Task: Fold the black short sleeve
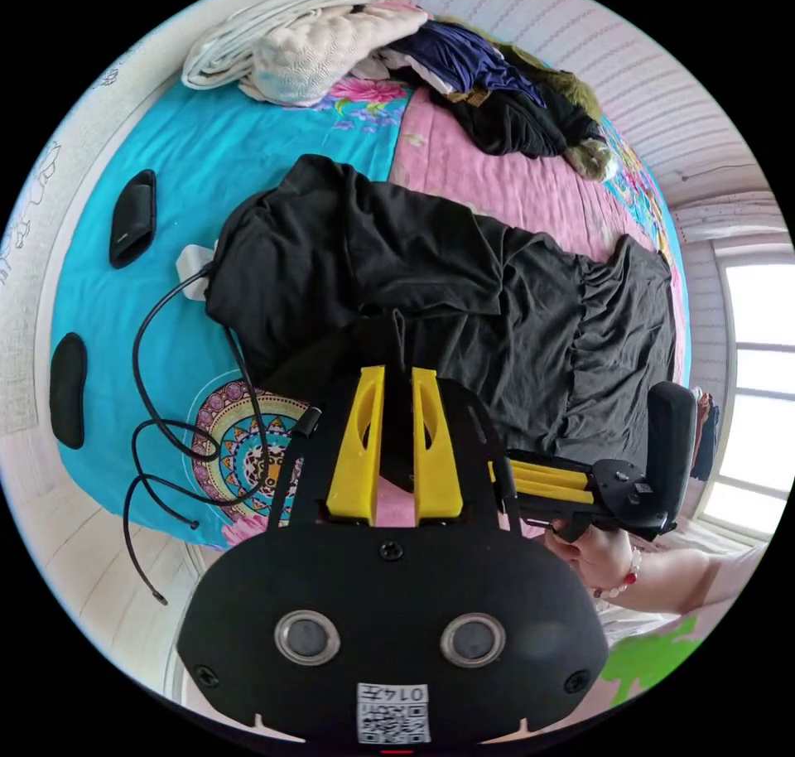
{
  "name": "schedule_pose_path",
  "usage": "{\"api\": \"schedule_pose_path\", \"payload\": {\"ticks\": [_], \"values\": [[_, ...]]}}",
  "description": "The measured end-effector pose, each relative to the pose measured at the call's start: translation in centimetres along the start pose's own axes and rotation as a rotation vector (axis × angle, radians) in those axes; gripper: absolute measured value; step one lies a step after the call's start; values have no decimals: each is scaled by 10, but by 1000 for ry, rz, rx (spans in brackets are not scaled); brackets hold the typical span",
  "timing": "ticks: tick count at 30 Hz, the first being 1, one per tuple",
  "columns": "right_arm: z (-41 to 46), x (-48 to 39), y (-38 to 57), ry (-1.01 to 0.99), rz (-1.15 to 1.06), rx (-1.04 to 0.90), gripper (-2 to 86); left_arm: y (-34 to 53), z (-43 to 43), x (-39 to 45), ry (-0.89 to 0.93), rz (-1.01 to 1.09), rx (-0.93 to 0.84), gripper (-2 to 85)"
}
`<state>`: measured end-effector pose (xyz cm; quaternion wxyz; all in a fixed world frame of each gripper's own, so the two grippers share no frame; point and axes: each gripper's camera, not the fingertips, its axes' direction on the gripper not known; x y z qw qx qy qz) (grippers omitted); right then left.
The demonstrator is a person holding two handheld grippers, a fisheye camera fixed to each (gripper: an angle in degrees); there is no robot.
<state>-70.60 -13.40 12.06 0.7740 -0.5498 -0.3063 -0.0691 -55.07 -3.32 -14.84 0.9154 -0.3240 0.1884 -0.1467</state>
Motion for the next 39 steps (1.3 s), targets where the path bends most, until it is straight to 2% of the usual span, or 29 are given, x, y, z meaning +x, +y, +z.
{"api": "schedule_pose_path", "payload": {"ticks": [2,7,9,11,15,18,20,22,26,32,36,39], "values": [[-7,3,0,13,22,-3,28,-8,-10,6,-28,0,16,93],[-33,6,4,78,60,35,17,-8,-40,11,-69,-8,62,88],[-47,-11,6,74,-29,107,11,-8,-42,15,-50,-8,70,80],[-47,-30,3,77,-105,94,10,-17,-33,23,32,2,76,71],[-36,-58,-7,130,-221,36,10,-37,3,34,-34,15,-42,67],[-51,-80,-17,153,-397,33,19,-24,-24,30,-36,-18,69,67],[-63,-96,-27,204,-544,24,30,7,-59,15,-51,-118,212,68],[-71,-107,-44,242,-633,-17,49,29,-69,-2,-20,-204,257,65],[-74,-113,-89,183,-593,-174,79,52,-54,-30,119,-326,226,55],[-43,-150,-110,224,-627,-161,89,39,-46,-42,175,-368,244,79],[-39,-180,-121,198,-644,-149,84,18,-41,-48,82,-376,203,84],[-45,-195,-118,219,-671,-131,78,8,-33,-59,128,-394,178,69]]}}
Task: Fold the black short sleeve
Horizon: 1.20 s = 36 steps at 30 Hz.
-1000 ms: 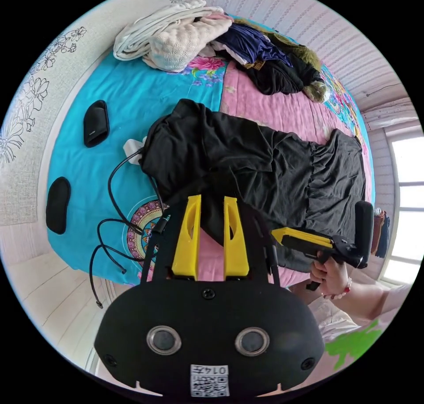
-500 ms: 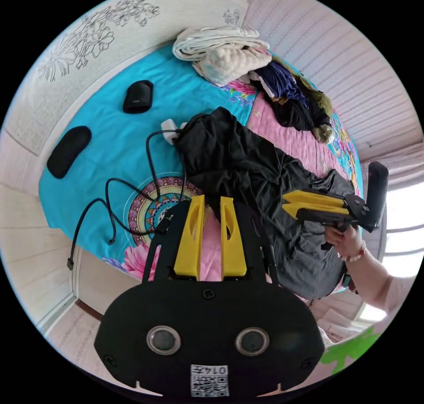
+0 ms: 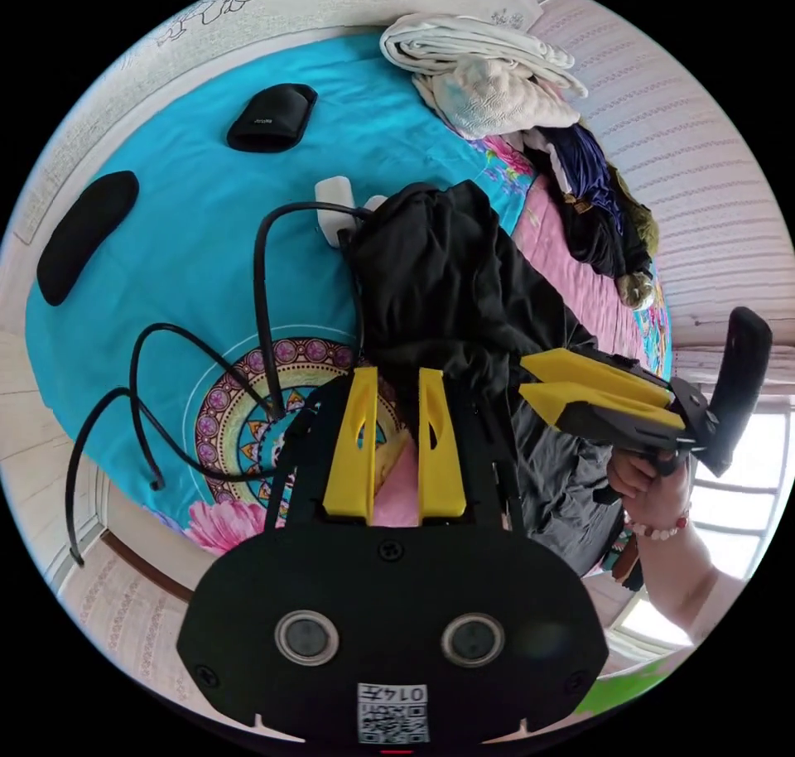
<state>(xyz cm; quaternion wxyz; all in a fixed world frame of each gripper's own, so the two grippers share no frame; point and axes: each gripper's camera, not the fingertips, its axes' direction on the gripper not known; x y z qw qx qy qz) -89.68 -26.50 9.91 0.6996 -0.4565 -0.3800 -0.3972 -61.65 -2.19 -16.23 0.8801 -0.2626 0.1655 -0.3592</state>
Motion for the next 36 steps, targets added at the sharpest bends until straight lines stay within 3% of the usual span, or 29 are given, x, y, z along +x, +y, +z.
{"api": "schedule_pose_path", "payload": {"ticks": [2,8,12,21,30,36], "values": [[-4,-5,0,9,-7,-5,75,-3,-1,-1,-17,33,-8,13],[-13,-16,2,34,-25,-55,67,8,-30,-7,-237,134,12,-8],[-17,-21,-3,40,-13,-75,63,9,-24,-17,-195,129,-34,-2],[-50,-24,-59,65,-89,-50,97,52,-61,-48,78,-38,68,83],[-35,-7,-174,234,-125,-172,131,55,-31,-54,78,-111,78,89],[0,-6,-204,287,-83,-298,101,56,-16,-53,16,-101,40,61]]}}
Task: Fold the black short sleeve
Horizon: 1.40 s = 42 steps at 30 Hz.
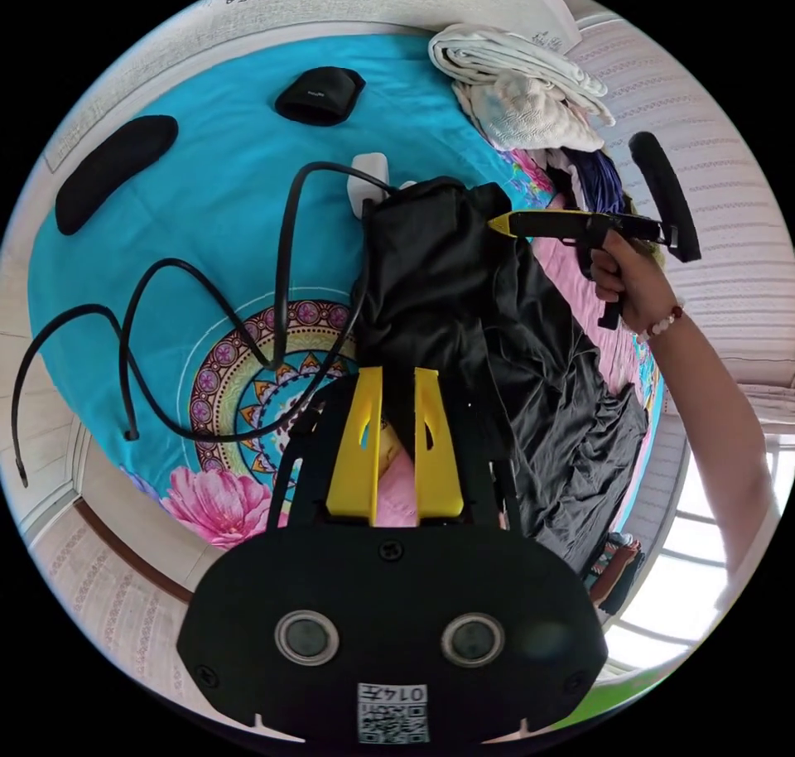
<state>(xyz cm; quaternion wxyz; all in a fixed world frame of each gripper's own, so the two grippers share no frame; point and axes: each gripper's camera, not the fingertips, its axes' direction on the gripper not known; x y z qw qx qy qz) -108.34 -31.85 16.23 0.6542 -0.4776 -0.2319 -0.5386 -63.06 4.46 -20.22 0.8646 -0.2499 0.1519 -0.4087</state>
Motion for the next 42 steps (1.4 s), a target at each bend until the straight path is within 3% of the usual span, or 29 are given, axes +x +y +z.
{"api": "schedule_pose_path", "payload": {"ticks": [5,23,27,37,42], "values": [[-8,-12,-4,58,-50,6,21,8,5,10,-72,58,-7,-4],[-122,28,67,-213,-155,242,6,85,-54,73,-188,270,252,-9],[-123,40,82,-191,-123,228,6,91,-41,65,-200,237,236,-5],[-91,52,77,-148,-121,84,6,78,-2,22,118,97,60,121],[-87,65,95,-156,-139,54,6,69,19,27,50,60,28,120]]}}
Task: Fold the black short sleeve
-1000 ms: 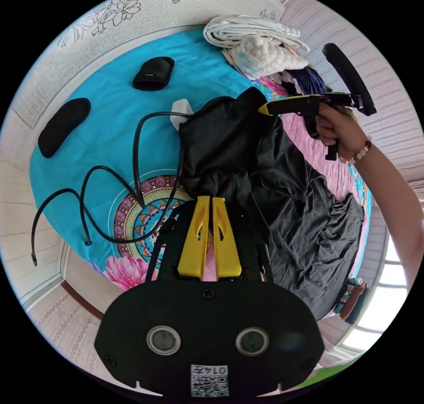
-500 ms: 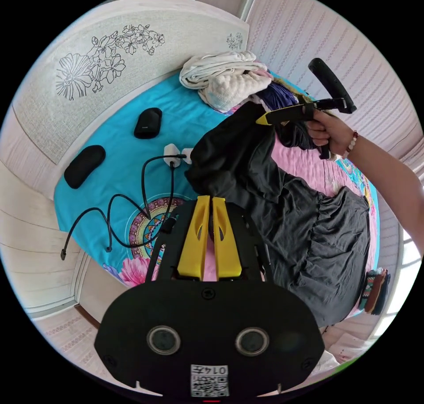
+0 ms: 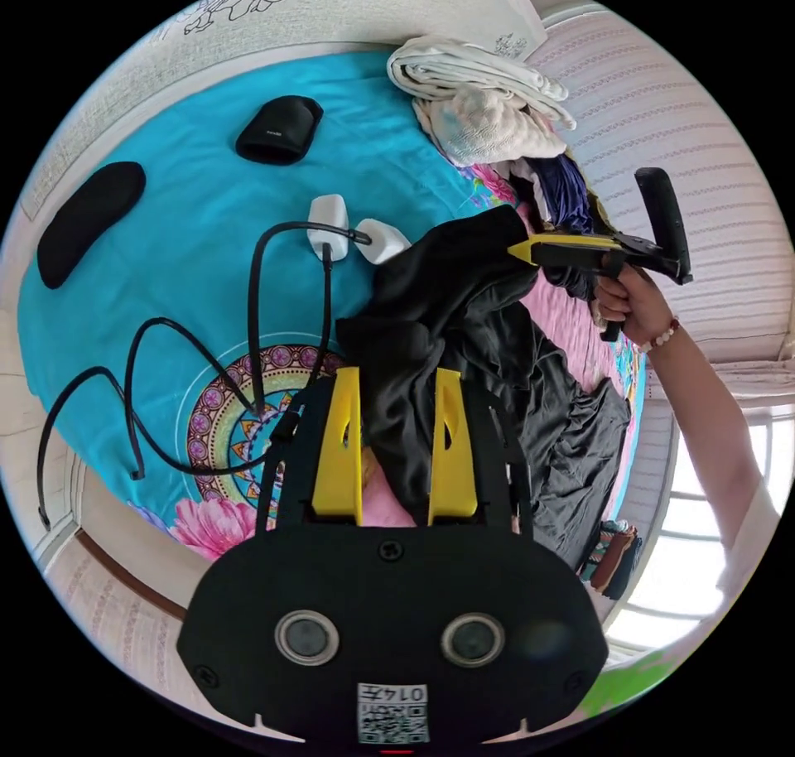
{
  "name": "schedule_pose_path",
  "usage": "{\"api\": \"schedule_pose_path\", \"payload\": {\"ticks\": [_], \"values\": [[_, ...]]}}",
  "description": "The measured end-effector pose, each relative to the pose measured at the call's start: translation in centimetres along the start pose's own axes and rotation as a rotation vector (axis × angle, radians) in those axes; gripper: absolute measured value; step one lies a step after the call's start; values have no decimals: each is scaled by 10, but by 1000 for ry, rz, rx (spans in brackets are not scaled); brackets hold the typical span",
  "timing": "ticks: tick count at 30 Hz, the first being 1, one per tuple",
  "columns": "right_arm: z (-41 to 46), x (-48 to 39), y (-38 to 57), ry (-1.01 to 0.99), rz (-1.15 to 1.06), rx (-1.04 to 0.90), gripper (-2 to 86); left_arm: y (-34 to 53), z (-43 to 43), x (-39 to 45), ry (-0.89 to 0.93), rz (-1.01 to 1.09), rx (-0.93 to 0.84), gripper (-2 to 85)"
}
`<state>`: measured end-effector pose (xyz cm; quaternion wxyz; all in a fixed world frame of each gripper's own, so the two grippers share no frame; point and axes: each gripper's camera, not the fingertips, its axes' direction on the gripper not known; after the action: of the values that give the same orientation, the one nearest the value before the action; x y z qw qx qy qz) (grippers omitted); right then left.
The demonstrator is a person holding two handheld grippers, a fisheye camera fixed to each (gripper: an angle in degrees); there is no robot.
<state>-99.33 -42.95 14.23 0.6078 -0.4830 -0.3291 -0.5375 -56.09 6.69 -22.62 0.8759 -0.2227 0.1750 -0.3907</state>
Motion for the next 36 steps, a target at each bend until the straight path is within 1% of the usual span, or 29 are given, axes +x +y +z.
{"api": "schedule_pose_path", "payload": {"ticks": [1,2,3,4,6,7,8,9,11,16,18,19,21,23,25,26,27,29,30,32,34,36], "values": [[0,1,3,3,1,-4,6,-1,8,0,12,-14,-6,110],[1,4,8,9,-1,-9,6,-2,18,0,55,-12,-30,42],[0,6,14,5,-2,-8,6,-2,22,0,62,-15,-36,8],[-1,7,17,3,-2,-5,6,0,23,4,31,-23,-23,1],[-9,10,30,-9,-24,37,6,9,12,23,-65,33,70,-5],[-13,10,34,-19,-36,53,6,19,1,38,-94,90,149,-7],[-22,10,43,-45,-65,90,6,32,-8,54,-91,146,216,-8],[-31,11,52,-67,-89,126,6,39,-13,63,-98,173,245,-8],[-48,11,71,-108,-139,183,6,68,-27,100,-114,301,350,-9],[-92,7,152,-143,-289,282,5,121,-29,179,-104,557,393,-10],[-106,8,206,-133,-321,295,5,141,-21,211,-87,643,390,-9],[-109,8,220,-126,-326,298,5,154,-14,233,-82,699,382,-9],[-117,12,281,-96,-329,304,5,175,1,266,-70,786,373,-9],[-117,16,329,-73,-305,297,5,201,33,305,-41,852,308,-7],[-105,23,373,-42,-253,231,4,218,63,326,-5,863,251,-4],[-92,29,402,-27,-211,166,4,226,87,338,1,865,190,-1],[-77,38,429,-38,-155,102,6,230,100,344,3,866,150,2],[-57,54,467,-105,-55,38,13,243,143,360,35,859,18,26],[-50,61,489,-123,6,35,20,245,151,363,34,861,-9,34],[-49,67,520,-106,63,84,39,250,166,375,56,864,-56,84],[-53,74,544,-122,121,119,67,249,168,382,97,866,-74,109],[-58,82,567,-153,182,143,98,249,163,388,127,886,-74,113]]}}
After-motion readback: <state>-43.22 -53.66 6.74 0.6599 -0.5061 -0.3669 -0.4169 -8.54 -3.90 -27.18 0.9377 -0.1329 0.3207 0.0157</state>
